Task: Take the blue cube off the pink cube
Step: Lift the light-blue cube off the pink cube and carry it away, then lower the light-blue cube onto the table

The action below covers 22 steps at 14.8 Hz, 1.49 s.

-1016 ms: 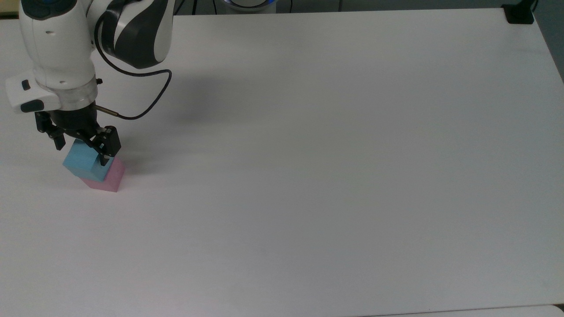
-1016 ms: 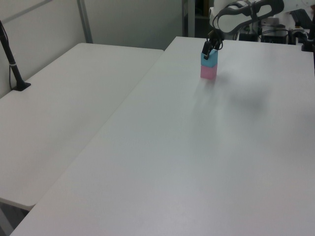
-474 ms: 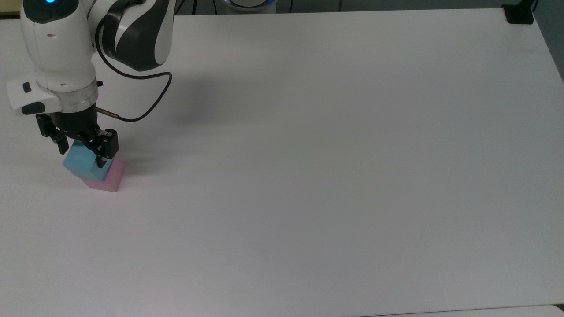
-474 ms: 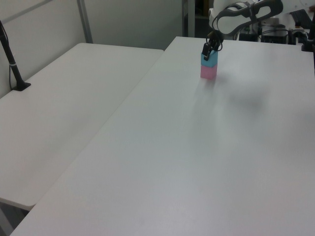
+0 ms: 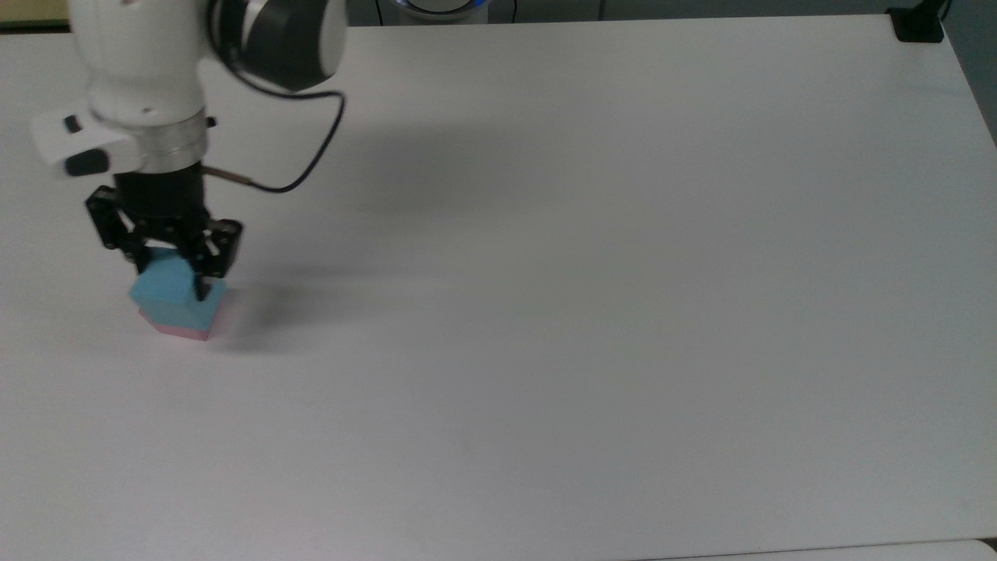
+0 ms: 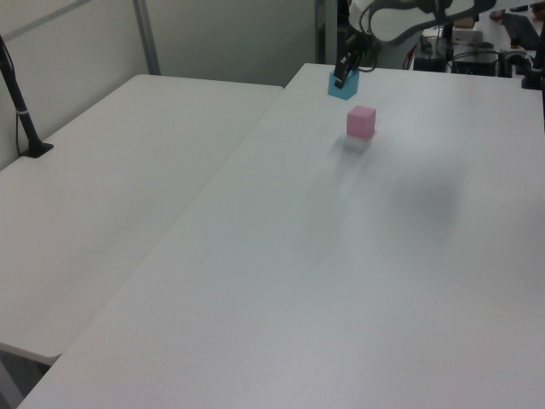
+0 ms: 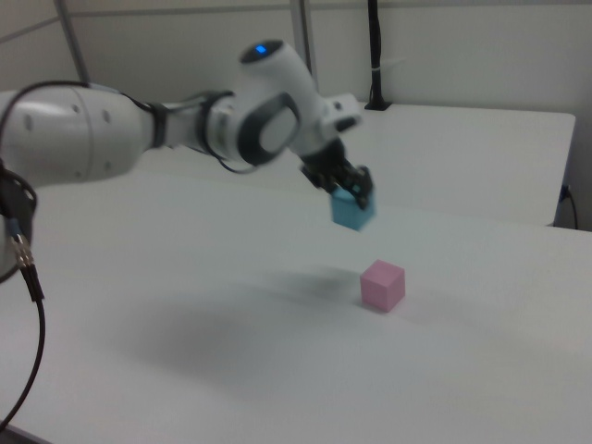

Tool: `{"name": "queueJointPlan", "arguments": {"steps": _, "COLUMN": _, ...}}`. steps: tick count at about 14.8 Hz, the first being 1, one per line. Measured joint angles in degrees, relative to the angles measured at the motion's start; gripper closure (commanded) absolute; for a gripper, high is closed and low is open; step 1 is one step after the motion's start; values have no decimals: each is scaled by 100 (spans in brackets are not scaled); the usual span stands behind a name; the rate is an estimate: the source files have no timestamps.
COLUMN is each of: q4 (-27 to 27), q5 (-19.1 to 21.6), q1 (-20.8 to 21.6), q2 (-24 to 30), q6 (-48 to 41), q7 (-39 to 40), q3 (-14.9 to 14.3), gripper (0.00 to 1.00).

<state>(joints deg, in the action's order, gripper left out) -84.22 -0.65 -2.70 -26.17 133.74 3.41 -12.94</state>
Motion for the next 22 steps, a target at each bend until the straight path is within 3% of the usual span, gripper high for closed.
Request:
{"name": "queueJointPlan", "arguments": {"steps": 2, "q4": -10, "q5": 82, "q1": 550, "q2": 243, "q6": -385, "q7": -72, "q3": 11, "gripper": 72}}
{"name": "queueJointPlan", "arguments": {"steps": 4, "q4": -89, "q5": 93, "q1": 1493, "q2": 265, "q6": -476, "q7": -592, "q3": -114, "gripper": 72}}
{"name": "queueJointPlan", "arguments": {"steps": 8, "q4": -279, "q5": 93, "q1": 2857, "q2": 209, "q6": -476, "q7": -1489, "q3": -224, "gripper": 69}}
{"name": "queueJointPlan", "arguments": {"steps": 10, "q4": -325, "q5": 92, "q1": 3291, "q2": 147, "q6": -476, "q7": -1781, "q3": -220, "gripper": 68}}
{"name": "queueJointPlan", "arguments": {"steps": 14, "q4": -454, "q5": 25, "q1": 3667, "q2": -95, "q6": -477, "q7": -1826, "q3": -218, "gripper": 61}}
{"name": "queueJointPlan", "arguments": {"steps": 20, "q4": -757, "q5": -265, "q1": 3925, "q2": -394, "q6": -477, "q7": -1826, "q3": -109, "gripper": 59}}
{"name": "queueJointPlan", "arguments": {"steps": 21, "q4": -805, "q5": -276, "q1": 3939, "q2": -399, "q6": -477, "q7": -1826, "q3": -75, "gripper": 46}}
{"name": "queueJointPlan", "arguments": {"steps": 22, "q4": -858, "q5": -298, "q1": 3951, "q2": -399, "q6": -476, "q7": -1826, "q3": -44, "gripper": 4}}
